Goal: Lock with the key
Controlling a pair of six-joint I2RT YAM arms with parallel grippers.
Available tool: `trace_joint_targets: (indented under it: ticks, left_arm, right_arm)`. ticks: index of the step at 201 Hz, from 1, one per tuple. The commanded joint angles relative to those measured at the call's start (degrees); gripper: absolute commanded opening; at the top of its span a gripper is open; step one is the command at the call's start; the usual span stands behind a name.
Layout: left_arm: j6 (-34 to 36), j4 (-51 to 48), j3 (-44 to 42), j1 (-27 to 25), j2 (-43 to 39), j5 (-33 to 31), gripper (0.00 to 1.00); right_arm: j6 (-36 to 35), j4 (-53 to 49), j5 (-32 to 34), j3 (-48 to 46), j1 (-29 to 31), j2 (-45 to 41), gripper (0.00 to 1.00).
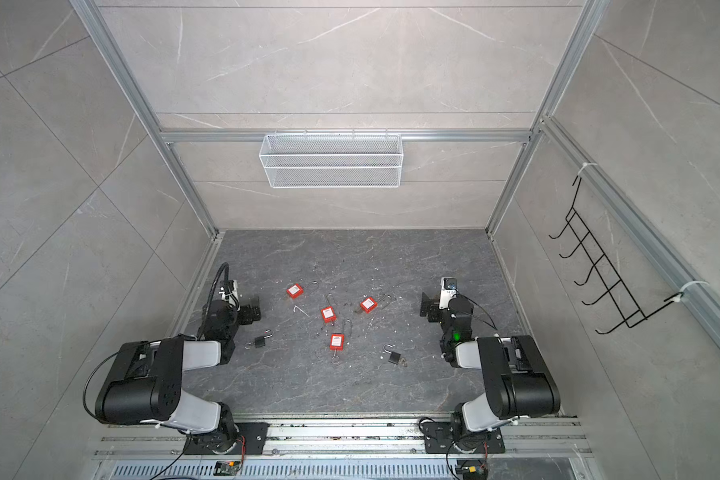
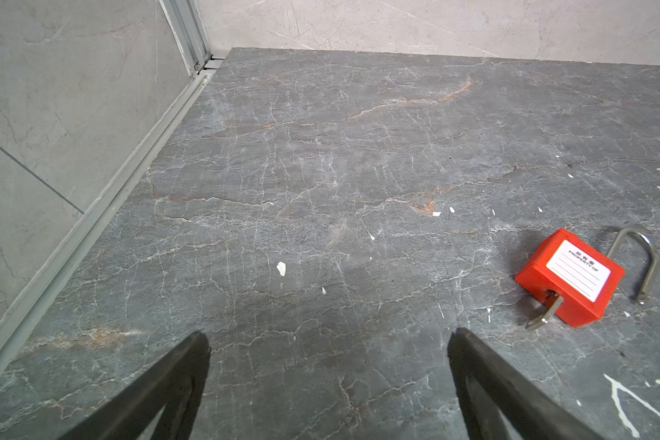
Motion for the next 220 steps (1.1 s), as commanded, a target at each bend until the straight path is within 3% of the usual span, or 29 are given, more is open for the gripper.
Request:
trace_joint_targets:
  ticks: [1, 155, 220]
  left_arm:
    - [-0.96, 1.22, 0.61, 0.14, 0.07, 0.03, 1.0]
    - [-0.99, 1.11, 0.72, 0.19, 0.07, 0.11, 1.0]
    - [-1.08, -1.85, 1.35, 0.24, -2.65, 0.42, 0.99]
  right_arm:
    - [0.82, -0.11, 0.79, 0.88, 0.31, 0.05, 0.99]
    - [1.0, -0.13, 0.45, 0.8, 0.08, -0.07, 0.99]
    - [-0.88, -2.54, -4.19, 0.76, 0.11, -3.55, 0.94]
